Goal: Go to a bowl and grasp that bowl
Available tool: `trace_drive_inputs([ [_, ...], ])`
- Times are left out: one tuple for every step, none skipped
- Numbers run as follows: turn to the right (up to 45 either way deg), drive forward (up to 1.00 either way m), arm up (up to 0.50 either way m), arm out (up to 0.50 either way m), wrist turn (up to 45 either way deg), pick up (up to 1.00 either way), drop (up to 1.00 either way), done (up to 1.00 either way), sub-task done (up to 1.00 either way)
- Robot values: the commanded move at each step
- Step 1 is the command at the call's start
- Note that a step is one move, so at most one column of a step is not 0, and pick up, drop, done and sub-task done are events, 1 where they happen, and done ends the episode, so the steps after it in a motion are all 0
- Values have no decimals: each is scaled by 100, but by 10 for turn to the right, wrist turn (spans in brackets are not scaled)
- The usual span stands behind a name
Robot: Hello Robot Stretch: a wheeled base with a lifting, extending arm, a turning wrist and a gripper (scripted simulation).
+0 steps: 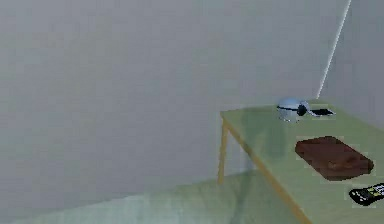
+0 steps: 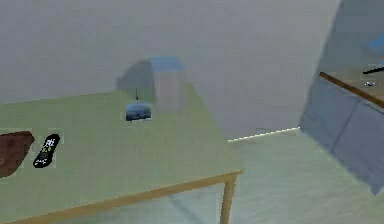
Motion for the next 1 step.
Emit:
trace_drive_inputs([
  [360,0,0,0,0,0,0,0,0],
])
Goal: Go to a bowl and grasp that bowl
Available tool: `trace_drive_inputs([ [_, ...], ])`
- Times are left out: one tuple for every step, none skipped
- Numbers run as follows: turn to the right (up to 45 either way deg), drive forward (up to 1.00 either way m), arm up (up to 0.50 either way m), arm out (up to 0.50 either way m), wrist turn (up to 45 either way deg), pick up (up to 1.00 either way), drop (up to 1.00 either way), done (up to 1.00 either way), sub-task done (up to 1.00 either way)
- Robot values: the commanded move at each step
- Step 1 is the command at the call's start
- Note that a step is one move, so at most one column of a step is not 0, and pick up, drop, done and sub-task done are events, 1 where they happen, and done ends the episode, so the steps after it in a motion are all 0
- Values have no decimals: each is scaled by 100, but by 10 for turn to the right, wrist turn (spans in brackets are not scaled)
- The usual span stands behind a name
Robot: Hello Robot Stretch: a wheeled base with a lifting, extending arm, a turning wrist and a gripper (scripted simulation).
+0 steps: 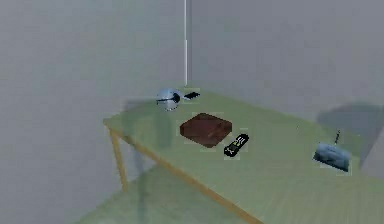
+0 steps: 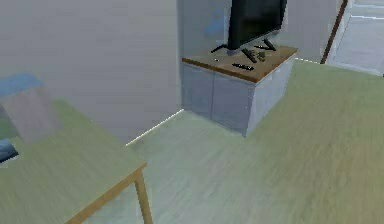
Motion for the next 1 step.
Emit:
trace_drive_inputs([
  [0,30,0,0,0,0,0,0,0],
])
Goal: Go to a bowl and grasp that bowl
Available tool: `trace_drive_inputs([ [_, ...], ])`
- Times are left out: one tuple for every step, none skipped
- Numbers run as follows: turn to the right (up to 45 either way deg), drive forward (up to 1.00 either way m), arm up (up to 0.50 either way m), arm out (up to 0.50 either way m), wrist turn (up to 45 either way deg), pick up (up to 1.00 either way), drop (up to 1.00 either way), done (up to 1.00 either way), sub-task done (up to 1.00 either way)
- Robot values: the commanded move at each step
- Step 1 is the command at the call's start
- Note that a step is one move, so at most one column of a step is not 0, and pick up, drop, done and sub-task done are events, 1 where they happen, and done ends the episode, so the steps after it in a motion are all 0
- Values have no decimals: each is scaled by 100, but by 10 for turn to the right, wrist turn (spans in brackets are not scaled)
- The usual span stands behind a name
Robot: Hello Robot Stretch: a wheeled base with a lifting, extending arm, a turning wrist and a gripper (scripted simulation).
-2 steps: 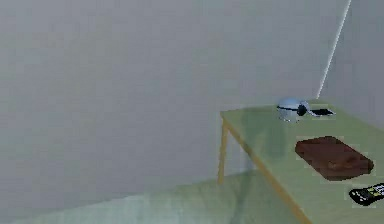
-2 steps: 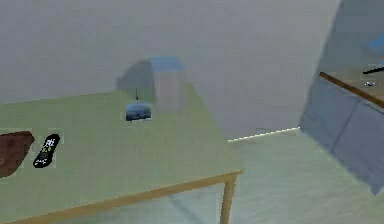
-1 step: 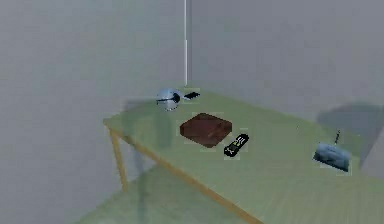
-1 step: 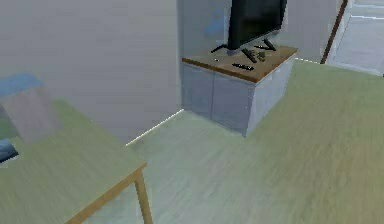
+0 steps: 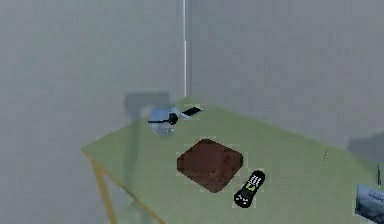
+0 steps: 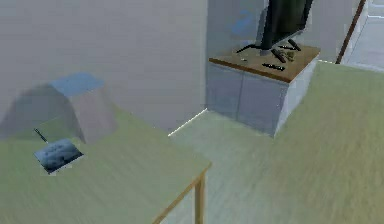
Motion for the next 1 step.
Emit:
trace_drive_inputs([
  [-450,0,0,0,0,0,0,0,0],
])
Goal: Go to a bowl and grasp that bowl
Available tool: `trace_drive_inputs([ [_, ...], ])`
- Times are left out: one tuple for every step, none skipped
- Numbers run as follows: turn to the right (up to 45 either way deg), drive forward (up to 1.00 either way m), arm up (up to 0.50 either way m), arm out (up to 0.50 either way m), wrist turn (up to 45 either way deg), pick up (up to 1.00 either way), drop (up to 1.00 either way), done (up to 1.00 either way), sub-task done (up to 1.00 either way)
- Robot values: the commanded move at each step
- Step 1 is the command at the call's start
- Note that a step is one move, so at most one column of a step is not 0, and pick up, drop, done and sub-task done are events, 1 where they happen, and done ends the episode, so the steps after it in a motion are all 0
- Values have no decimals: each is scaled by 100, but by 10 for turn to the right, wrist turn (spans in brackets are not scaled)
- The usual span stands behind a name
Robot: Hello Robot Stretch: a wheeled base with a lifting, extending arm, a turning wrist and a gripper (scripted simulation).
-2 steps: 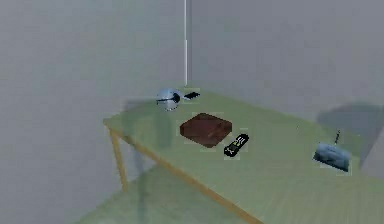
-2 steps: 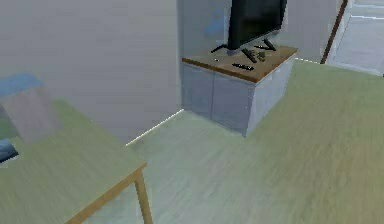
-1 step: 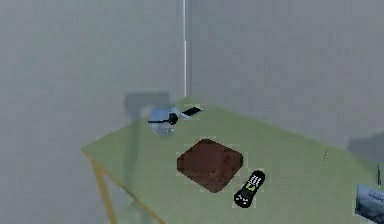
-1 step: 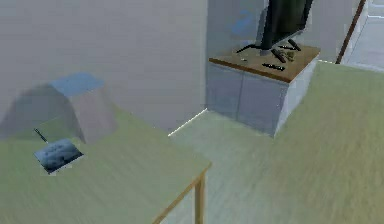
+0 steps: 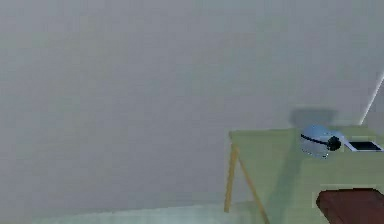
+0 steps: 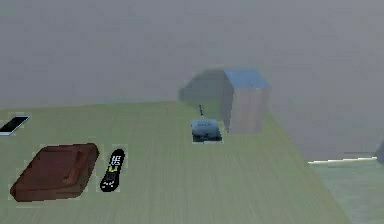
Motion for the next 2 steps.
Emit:
trace_drive_inputs([
  [-330,0,0,0,0,0,0,0,0],
  [0,0,50,0,0,0,0,0,0],
])
